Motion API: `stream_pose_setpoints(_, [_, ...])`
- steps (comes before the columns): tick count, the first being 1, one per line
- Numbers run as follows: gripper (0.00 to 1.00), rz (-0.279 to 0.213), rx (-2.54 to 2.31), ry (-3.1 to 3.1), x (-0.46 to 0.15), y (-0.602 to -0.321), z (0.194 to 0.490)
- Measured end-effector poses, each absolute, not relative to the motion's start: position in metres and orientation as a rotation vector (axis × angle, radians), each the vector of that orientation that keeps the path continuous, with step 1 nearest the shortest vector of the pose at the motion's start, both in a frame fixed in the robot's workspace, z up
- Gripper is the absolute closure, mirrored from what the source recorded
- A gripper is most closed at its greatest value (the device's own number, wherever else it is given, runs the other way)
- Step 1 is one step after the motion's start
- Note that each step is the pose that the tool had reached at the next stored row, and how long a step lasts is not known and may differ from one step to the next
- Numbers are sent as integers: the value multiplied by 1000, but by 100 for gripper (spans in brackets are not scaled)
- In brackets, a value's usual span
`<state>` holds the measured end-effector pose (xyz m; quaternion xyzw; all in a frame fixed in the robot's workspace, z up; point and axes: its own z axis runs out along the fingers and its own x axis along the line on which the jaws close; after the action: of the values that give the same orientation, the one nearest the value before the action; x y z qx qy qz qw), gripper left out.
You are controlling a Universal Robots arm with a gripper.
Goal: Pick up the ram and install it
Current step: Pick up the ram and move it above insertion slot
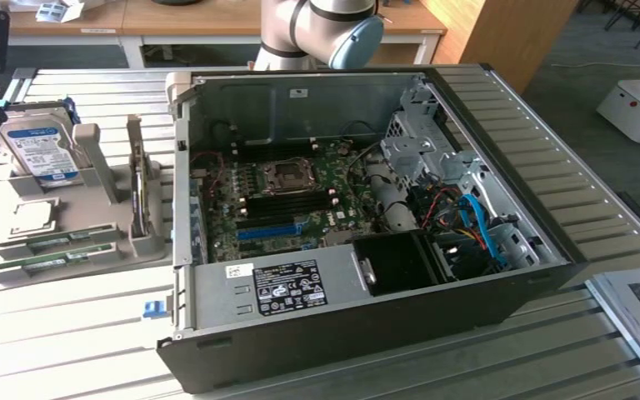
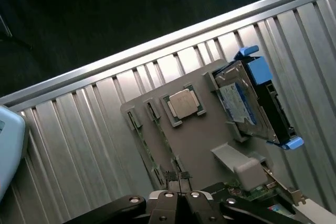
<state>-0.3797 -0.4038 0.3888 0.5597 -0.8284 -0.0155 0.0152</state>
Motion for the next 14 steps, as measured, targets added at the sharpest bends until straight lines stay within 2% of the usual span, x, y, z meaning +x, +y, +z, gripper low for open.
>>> stream_pose_setpoints(14, [90, -44, 1976, -2399, -380, -404, 389])
